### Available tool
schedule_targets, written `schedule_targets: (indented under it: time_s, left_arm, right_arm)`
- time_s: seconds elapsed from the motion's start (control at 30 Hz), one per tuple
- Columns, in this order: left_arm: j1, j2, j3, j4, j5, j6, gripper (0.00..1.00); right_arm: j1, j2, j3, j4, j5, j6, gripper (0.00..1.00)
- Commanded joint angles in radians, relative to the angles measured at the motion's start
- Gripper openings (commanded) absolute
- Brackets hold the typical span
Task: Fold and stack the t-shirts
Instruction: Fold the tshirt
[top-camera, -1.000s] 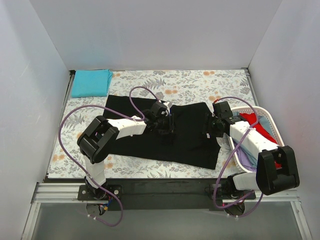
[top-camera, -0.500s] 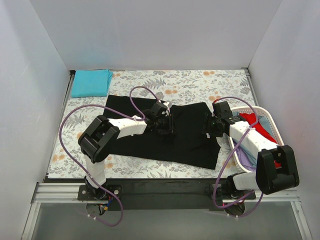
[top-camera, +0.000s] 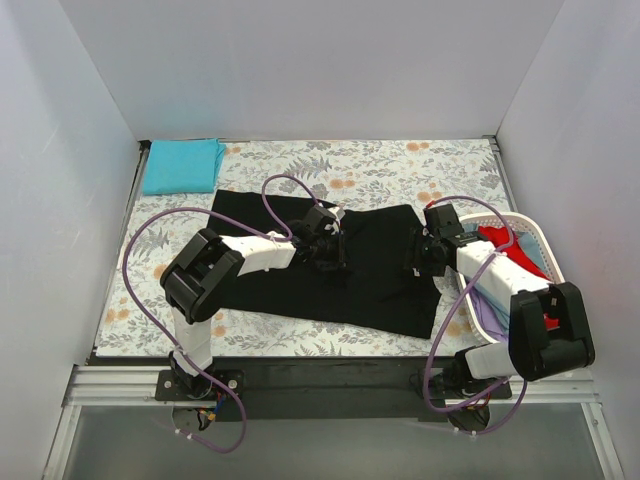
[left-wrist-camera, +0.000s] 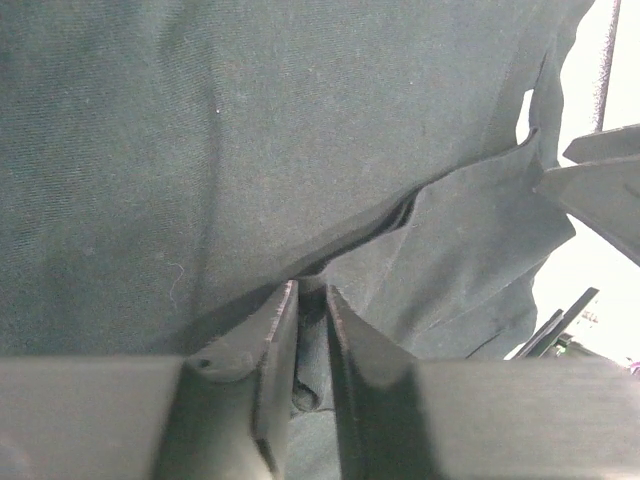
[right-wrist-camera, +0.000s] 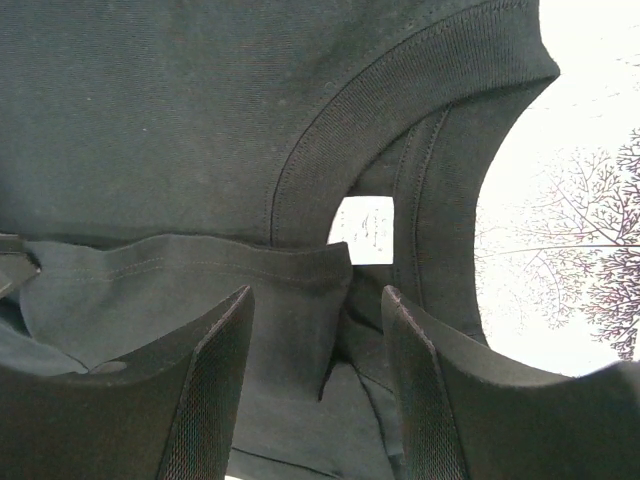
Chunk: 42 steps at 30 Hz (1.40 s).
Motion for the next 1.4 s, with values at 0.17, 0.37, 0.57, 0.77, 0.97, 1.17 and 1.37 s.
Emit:
schedule_targets:
  time_s: [0.17,0.37,0.57,0.77,0.97,1.17,1.37]
  left_arm:
    - [-0.006,-0.026,0.008,0.048,0.027,-0.004,0.09]
    - [-0.006,-0.037,-0.009,0.065,0.03,-0.012,0.06]
    - [-0.006,-0.043,-0.015,0.068,0.034,-0.013,0.05]
    - [-0.006,-0.048,-0.018,0.068,0.03,-0.012,0.03]
    - [-0.006,-0.049,-0.023,0.068,0.027,-0.015,0.03]
    - [-0.006,-0.048,-0.025,0.068,0.026,-0.015,0.03]
    - [-0.006,-0.048,-0.028,0.068,0.024,-0.018,0.02]
  right_arm:
    - [-0.007,0.039,-0.001,0.059,-0.01,-0.011,0.5]
    - [-0.007,0.055,-0.002,0.074,-0.036,-0.008,0.42]
    - [-0.005,0.071,-0.001,0.087,-0.038,-0.005,0.38]
    - [-0.005,0.076,-0.008,0.087,-0.027,-0.005,0.35]
    - [-0.005,0.059,-0.016,0.084,0.014,-0.011,0.43]
    - [-0.005,0.068,-0.022,0.087,0.022,-0.014,0.44]
    - [-0.005,0.084,-0.028,0.108,0.008,-0.014,0.42]
